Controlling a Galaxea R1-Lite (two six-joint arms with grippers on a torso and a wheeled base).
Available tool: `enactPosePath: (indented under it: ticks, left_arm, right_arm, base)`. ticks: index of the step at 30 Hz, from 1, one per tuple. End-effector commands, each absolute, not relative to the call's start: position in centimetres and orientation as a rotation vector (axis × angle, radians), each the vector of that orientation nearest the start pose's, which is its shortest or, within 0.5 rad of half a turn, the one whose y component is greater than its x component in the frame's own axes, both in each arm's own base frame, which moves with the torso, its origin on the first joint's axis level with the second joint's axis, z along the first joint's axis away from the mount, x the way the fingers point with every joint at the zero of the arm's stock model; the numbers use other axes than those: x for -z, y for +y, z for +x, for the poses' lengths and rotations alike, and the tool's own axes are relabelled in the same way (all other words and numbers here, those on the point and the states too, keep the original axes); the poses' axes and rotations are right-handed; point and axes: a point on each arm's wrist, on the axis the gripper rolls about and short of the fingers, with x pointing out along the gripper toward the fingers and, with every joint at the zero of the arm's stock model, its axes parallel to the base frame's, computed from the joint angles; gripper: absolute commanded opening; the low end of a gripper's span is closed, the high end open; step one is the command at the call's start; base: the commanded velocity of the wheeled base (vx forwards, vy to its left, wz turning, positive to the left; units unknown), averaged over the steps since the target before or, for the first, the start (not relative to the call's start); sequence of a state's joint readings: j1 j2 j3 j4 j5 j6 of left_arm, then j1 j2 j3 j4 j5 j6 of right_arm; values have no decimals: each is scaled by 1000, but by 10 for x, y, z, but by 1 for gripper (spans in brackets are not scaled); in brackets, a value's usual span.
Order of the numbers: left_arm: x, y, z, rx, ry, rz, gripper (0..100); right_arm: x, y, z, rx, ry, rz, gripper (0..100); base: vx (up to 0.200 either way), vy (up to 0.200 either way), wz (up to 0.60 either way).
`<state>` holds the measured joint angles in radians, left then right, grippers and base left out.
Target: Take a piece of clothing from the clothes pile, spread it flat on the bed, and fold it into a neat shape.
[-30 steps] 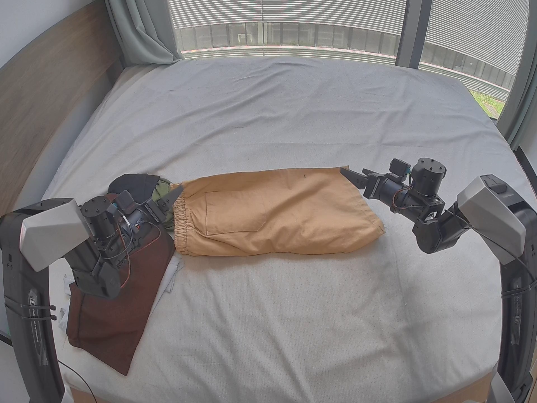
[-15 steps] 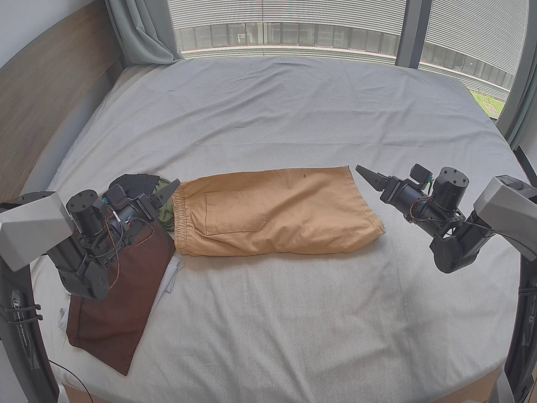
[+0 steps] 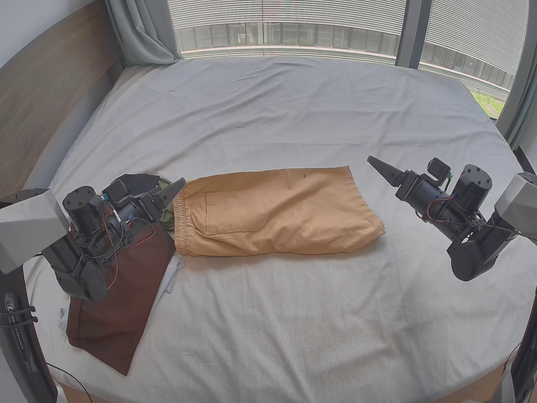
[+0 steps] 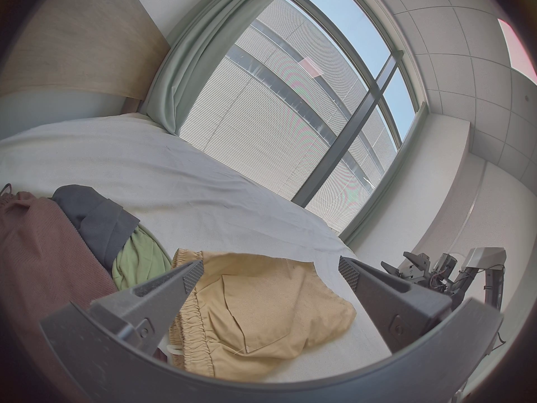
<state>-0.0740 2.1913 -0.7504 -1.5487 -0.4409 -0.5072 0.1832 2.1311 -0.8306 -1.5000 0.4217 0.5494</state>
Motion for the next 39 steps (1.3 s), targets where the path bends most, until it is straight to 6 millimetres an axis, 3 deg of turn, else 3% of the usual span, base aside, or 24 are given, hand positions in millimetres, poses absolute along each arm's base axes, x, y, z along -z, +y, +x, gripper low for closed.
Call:
enactPosePath:
  ticks: [1,7,23,29,33,39]
  left_arm:
    - [-94,-38,367,540,25,-473,100]
    - [-96,-37,363,549,17,-433,100]
    - [-97,-39,356,552,-6,-303,100]
    - [-94,-39,355,549,-5,-262,100]
    - [-90,-39,351,580,11,-239,100]
    - [-88,-39,351,583,7,-195,100]
  right_arm:
    - [-136,74,366,-640,-59,499,100]
    - [-140,67,363,-627,-76,499,100]
    - [-132,86,354,-667,-25,505,100]
    - [-104,100,358,-673,61,514,100]
    - [-75,112,357,-683,142,497,100]
    - [-56,113,355,-665,208,481,100]
  base:
    - [0,0,0]
    - [0,0,0]
    - [0,0,0]
    - [0,0,0]
    - [0,0,0]
    - [0,0,0]
